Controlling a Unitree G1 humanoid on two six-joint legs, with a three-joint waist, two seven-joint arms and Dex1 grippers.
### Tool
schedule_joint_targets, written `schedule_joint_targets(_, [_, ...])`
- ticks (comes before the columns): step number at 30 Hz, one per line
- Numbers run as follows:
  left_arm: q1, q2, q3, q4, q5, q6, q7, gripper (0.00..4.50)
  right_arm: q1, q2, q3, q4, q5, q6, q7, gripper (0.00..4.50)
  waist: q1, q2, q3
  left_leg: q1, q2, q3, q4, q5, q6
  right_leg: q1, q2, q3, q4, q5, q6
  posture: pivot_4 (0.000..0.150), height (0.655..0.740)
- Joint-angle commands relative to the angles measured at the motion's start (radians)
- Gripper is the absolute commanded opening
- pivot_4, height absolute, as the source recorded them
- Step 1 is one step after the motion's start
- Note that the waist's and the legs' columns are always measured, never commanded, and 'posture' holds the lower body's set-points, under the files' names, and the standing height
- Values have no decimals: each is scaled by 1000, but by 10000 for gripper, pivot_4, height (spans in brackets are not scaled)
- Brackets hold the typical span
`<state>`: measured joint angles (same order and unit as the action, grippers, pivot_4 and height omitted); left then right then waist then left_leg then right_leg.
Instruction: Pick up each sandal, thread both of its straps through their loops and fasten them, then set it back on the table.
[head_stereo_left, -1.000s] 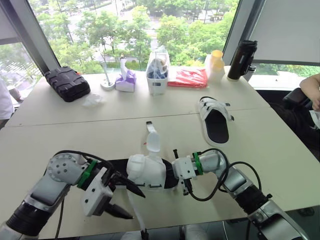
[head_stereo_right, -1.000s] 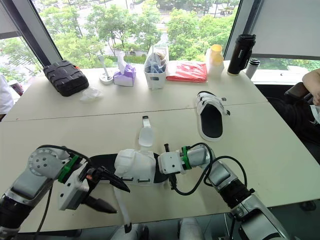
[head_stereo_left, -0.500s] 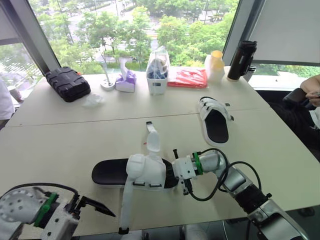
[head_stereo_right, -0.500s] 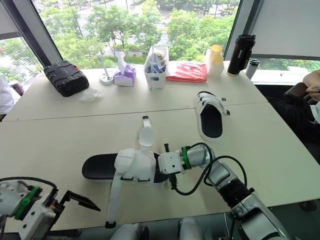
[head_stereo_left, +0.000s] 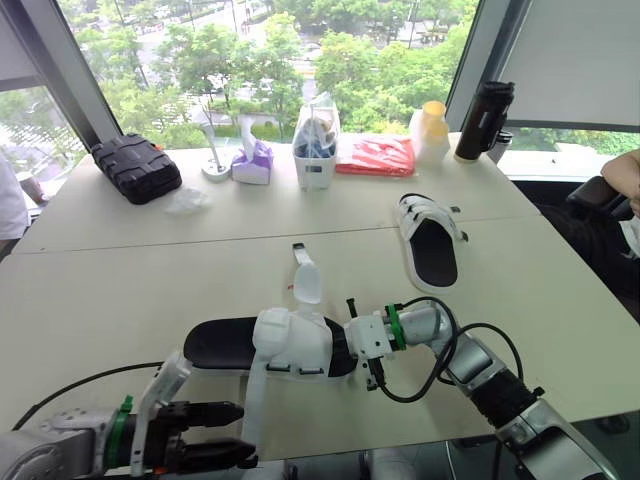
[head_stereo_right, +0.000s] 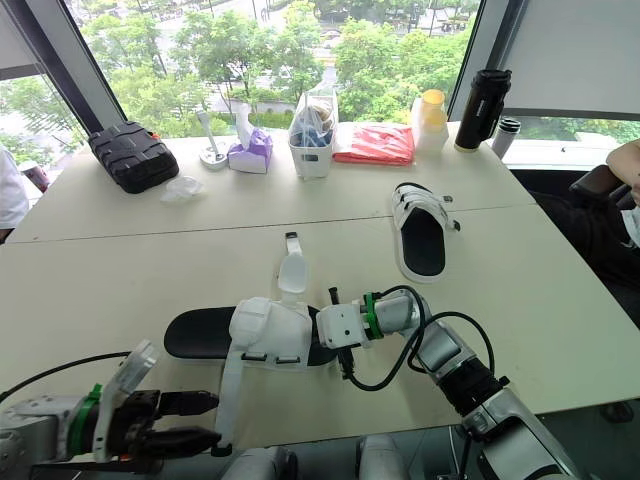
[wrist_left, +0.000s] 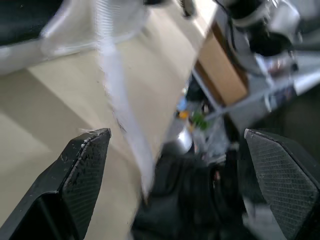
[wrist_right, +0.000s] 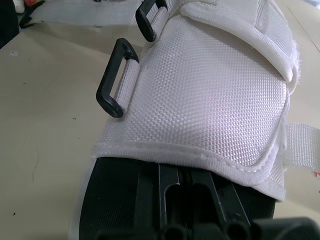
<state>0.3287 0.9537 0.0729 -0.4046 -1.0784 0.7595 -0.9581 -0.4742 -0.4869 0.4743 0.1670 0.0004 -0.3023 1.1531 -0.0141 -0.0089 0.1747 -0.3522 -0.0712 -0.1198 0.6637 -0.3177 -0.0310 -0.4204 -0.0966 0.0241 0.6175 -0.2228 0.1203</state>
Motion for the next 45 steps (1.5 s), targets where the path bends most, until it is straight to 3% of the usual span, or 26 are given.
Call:
schedule_joint_targets(1, [-20,-27,-31,24,38,36,-7,44696,26,-23,22,26,-52,28,9,0,0,0,0,0,0,0,0,0,0,0,0,0,0,0,0,1500,7400])
schedule_joint_targets(8, [-72,-97,-91,34,66,108,-11,44696,27,-22,20,24,-61,29,4,0,2,1,-2,2,0,0,0,0,0,2,0,0,-1,-1,-3,1500,7400])
schedule_joint_targets(9, [-72,-101,-98,26,72,108,-16,42278,28,-23,20,23,-62,29,3,0,2,2,-2,2,0,0,0,0,0,2,0,0,-1,-1,-3,1500,7400])
schedule_joint_targets(11, [-70,-110,-104,16,81,109,-20,37013,32,-27,19,20,-63,27,4,0,0,2,-2,2,0,0,0,0,0,2,0,0,-1,-2,-3,1500,7400])
schedule_joint_targets(18, [-71,-117,-106,14,101,127,-49,2252,32,-36,15,18,-66,27,5,0,3,2,-2,1,0,0,0,0,0,1,0,0,-2,-2,-3,1500,7400])
schedule_joint_targets(19, [-72,-119,-102,16,101,129,-50,795,31,-35,15,18,-65,28,5,0,3,2,-2,1,0,0,0,0,0,2,-1,0,-2,-2,-4,1500,7400])
schedule_joint_targets(26, [-133,-130,-19,41,-5,218,-45,795,29,-32,16,20,-65,31,4,0,2,2,-2,1,0,0,0,0,0,2,-1,0,-2,-2,-4,1500,7400])
schedule_joint_targets(38, [-134,-147,-108,68,204,115,-73,795,25,-29,19,26,-68,28,2,0,1,2,-2,0,0,0,0,0,0,2,-1,0,-2,-2,-4,1500,7400])
schedule_joint_targets(41, [-119,-150,-123,65,243,80,-85,8495,24,-28,19,27,-70,28,1,0,1,3,-2,1,0,0,0,0,0,2,-1,0,-2,-2,-4,1500,7400])
schedule_joint_targets(45, [-117,-172,-101,77,235,77,-86,27096,20,-26,19,29,-71,27,1,0,3,4,-3,1,0,0,0,0,0,2,-1,0,-3,-2,-4,1500,7400])
